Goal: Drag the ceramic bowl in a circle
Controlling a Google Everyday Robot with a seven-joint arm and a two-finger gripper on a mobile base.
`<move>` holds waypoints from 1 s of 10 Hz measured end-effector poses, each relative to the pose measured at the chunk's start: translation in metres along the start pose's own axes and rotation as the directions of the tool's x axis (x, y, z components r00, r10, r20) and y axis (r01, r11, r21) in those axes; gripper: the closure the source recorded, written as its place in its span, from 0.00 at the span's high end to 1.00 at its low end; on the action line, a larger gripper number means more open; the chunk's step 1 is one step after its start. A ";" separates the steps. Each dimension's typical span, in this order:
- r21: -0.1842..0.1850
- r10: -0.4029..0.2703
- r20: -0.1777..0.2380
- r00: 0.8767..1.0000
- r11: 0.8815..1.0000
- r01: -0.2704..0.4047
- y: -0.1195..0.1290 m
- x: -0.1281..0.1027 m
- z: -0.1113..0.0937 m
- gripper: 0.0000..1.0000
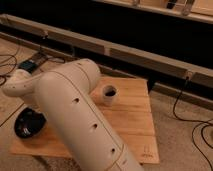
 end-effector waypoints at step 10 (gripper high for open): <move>0.058 0.263 -0.045 0.964 0.964 -0.260 -0.138 0.006 -0.004 0.00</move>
